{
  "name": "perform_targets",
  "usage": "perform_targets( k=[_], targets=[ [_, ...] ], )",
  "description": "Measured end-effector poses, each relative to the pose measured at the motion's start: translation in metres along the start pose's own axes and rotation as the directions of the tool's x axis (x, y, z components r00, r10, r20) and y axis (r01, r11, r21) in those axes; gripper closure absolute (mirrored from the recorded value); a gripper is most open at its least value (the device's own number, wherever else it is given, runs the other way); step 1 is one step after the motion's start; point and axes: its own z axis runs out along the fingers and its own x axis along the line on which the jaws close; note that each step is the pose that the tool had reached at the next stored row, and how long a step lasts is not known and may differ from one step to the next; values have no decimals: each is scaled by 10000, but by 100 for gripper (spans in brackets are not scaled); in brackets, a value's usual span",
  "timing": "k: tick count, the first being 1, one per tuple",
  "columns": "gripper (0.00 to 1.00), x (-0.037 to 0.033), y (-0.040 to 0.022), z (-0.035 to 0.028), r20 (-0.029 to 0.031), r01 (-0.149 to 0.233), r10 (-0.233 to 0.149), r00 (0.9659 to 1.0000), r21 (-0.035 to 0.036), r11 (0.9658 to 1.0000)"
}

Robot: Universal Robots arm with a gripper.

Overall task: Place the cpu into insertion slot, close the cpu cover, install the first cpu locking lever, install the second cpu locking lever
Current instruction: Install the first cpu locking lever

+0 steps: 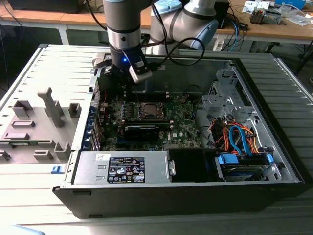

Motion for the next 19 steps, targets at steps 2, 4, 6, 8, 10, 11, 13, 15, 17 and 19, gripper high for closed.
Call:
perform_targets(
  k=[2, 4, 6, 8, 10, 11, 13, 15, 17, 19],
  targets=[
    [89, -11, 1, -8, 1, 0, 0, 10000, -34, 10000],
    [89, -19, 2, -20, 2, 0, 0, 10000, -77, 10000],
    [89, -30, 2, -26, 3, -2, 2, 10000, -120, 9999],
    [89, -47, 3, -27, 2, -3, 3, 10000, -168, 9999],
    [89, -65, 2, -28, -2, -4, 4, 10000, -204, 9998],
    [89, -73, 2, -28, -2, -4, 4, 10000, -225, 9997],
    [89, -85, 2, -28, -3, -5, 5, 10000, -250, 9997],
    [89, -97, 1, -29, -4, -5, 5, 10000, -271, 9996],
    [89, -104, 1, -29, -6, -5, 5, 10000, -273, 9996],
    [89, -112, 1, -28, -6, -5, 5, 10000, -275, 9996]
  ],
)
